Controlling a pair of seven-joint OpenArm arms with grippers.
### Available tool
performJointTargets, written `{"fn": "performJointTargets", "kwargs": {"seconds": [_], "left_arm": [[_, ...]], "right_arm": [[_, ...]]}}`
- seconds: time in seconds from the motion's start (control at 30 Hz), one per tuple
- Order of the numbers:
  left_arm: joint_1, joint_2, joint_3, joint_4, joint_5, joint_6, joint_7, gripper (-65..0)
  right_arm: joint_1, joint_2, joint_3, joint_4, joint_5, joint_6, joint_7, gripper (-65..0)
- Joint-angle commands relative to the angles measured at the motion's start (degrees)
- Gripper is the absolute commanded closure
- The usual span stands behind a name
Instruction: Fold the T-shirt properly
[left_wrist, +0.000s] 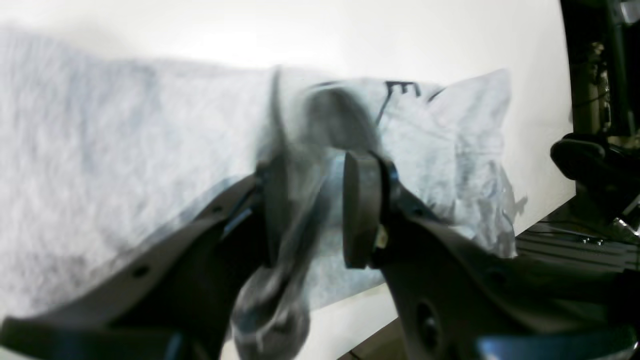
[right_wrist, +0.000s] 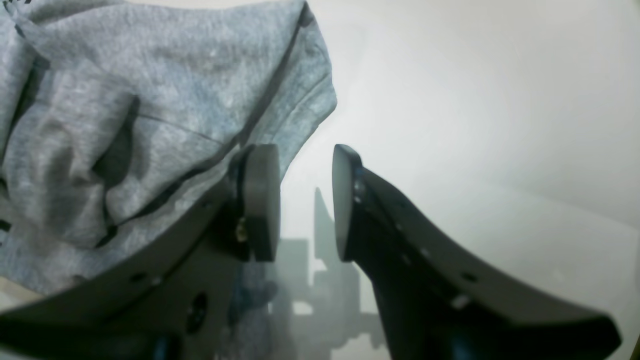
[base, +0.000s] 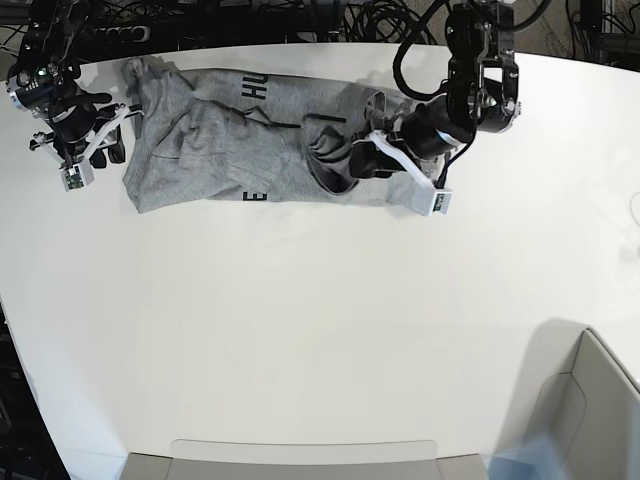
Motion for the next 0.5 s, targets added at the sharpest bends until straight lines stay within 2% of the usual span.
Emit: {"fn": "performJointTargets", "kwargs": {"seconds": [0.0,0.13,0.33,0.47], "left_arm": [[-0.4,0.0,-0.2,1.0,-0.6,-0.3,-0.6,-16.2],[-0.3,-0.1,-0.3,0.5,-0.5,-0.3,-0.6,-12.5],[-0.2,-0.1,-0.3,0.5,-0.5,-0.3,-0.6,-10.1],[0.8,0.0,-5.6,0.5,-0.7,-0.3,-1.3,-9.0]], "right_arm": [[0.2,0.9,0.5,1.0,0.5,0.2,1.0,-17.1],[0.5,0.9,0.8,1.1,0.6,0.2,1.1,-17.1],[0.6,0.8,1.8,2.8,0.7,0.1,1.1,-17.1],[1.4,-0.1,4.1,3.1,0.7,0.1,1.1,-17.1]]}}
